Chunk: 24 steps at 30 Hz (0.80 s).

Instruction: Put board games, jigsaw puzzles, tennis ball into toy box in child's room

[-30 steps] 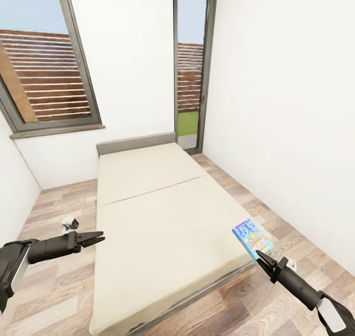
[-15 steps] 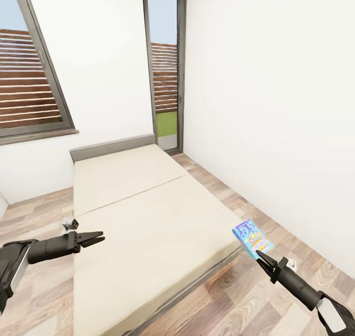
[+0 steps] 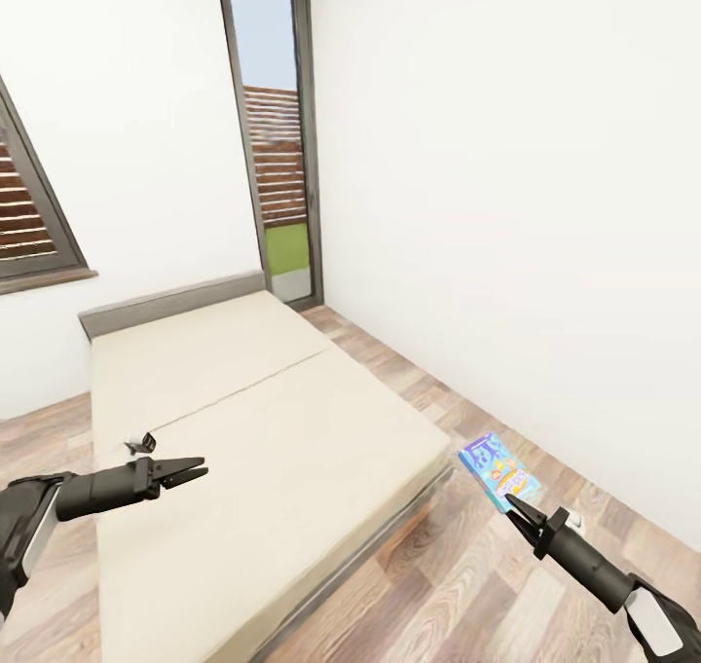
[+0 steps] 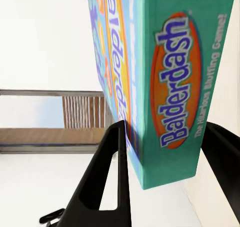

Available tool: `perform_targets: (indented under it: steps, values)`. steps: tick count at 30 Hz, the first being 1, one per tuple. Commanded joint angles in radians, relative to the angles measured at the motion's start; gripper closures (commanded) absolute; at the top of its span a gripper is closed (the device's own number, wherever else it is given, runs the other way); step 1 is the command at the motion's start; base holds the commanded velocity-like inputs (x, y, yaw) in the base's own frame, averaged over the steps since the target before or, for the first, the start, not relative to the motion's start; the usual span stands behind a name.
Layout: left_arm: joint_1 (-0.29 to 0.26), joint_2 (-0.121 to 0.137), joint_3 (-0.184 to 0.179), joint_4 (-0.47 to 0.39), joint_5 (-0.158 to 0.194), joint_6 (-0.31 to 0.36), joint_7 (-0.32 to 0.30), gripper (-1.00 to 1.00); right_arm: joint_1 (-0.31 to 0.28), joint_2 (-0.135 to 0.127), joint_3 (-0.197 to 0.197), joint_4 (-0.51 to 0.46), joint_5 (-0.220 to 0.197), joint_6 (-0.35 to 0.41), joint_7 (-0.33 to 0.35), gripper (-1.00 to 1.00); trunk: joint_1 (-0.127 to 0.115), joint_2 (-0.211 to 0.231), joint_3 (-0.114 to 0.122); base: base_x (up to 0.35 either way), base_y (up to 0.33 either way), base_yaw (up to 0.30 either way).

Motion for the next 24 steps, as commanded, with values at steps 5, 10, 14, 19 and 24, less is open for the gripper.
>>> perform_targets:
  steps: [5, 10, 14, 19, 24]
  values:
    - [0.0, -0.001, -0.002, 0.0, -0.001, 0.011, -0.004, -1.0, -0.001, 0.001, -0.002, 0.001, -0.003, 0.006, 0.002, 1.0, -0.019, 0.034, 0.017, 0.0, 0.0, -0.284]
    - [0.0, -0.002, -0.003, 0.002, -0.002, 0.01, -0.004, -1.0, -0.001, 0.001, -0.002, 0.001, -0.002, 0.006, 0.003, 1.0, -0.038, 0.069, 0.036, 0.0, 0.0, -0.284]
    - [0.0, -0.002, -0.003, 0.004, -0.003, 0.011, -0.004, -1.0, -0.001, 0.001, -0.002, 0.001, 0.001, 0.006, 0.003, 1.0, -0.054, 0.097, 0.051, 0.0, 0.0, -0.284]
    - [0.0, -0.003, -0.003, 0.004, -0.004, 0.01, -0.004, -1.0, -0.001, 0.001, -0.002, 0.001, 0.002, 0.006, 0.003, 1.0, -0.073, 0.132, 0.069, 0.0, 0.0, -0.285]
    - [0.0, -0.003, -0.003, 0.004, -0.005, 0.01, -0.004, -1.0, -0.001, 0.001, -0.002, 0.001, 0.003, 0.006, 0.004, 1.0, -0.092, 0.167, 0.088, 0.0, 0.0, -0.285]
